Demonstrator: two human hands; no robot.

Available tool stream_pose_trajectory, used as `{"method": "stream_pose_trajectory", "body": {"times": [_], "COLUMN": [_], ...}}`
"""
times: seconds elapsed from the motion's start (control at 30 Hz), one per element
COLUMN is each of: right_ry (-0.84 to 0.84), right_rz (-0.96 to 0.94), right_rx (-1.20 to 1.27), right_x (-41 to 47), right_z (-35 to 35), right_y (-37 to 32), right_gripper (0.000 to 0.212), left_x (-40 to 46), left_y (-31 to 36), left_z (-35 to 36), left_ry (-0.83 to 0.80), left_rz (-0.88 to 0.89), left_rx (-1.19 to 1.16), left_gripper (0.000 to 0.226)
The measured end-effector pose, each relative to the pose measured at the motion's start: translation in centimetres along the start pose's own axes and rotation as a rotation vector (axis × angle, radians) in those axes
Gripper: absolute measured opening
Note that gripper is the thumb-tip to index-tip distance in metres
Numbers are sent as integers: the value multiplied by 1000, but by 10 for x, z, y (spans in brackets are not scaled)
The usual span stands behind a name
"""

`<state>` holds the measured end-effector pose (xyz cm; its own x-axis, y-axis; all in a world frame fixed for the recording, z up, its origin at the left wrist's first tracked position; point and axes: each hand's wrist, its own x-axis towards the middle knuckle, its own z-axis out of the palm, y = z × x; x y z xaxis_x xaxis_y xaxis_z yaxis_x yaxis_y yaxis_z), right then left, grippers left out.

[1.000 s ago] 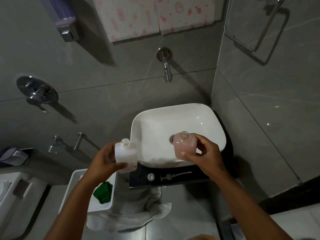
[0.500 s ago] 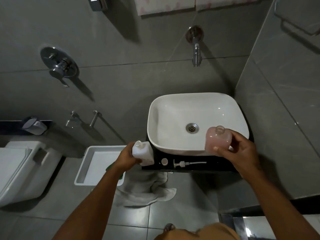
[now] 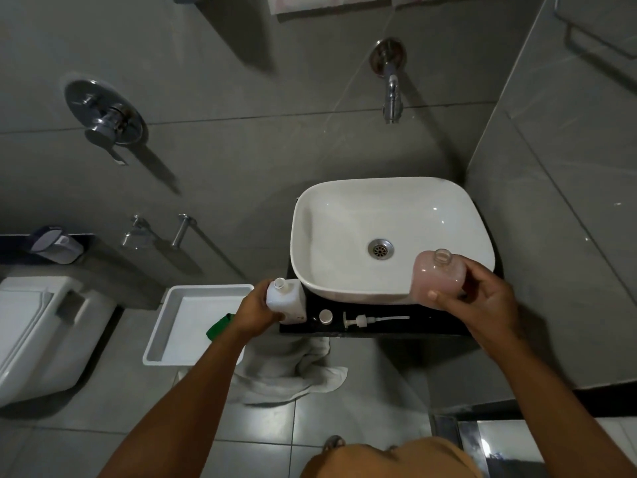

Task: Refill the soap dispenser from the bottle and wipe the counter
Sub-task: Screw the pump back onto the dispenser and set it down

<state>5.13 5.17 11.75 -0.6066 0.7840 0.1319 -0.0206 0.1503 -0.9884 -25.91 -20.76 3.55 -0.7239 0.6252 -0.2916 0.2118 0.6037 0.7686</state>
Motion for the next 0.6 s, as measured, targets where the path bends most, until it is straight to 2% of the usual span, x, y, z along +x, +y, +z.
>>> {"method": "stream_pose_trajectory", "body": {"times": [0.1,0.17,0.23,0.27,0.33,0.43,0.53,0.6], "right_ry": [-8,-6,-1,1,1,-10,-11,-9], "right_rz": [2,11,16,16,19,19,2,2], "right_rx": [5,19,29,30,27,26,5,-17], "right_x": [0,1,1,2,1,-1,-5,-7], "right_z": [3,4,6,7,7,4,-1,-5], "right_y": [0,1,2,3,5,4,-1,-3], "right_gripper": [69,67,65,65,64,65,60,59], "left_x": [-16,-38,-67,-83,-110,-113,-79,-53], "left_y": [-2,-6,-16,-22,-27,-10,20,37], "left_z": [10,31,65,85,123,155,160,162], "left_ry": [31,188,367,385,262,53,64,27], "left_rz": [-10,-26,-82,-131,-129,70,260,402], "left_rx": [-160,-249,-197,-141,-11,127,267,455], "left_gripper": [89,85,87,87,70,45,41,43]}}
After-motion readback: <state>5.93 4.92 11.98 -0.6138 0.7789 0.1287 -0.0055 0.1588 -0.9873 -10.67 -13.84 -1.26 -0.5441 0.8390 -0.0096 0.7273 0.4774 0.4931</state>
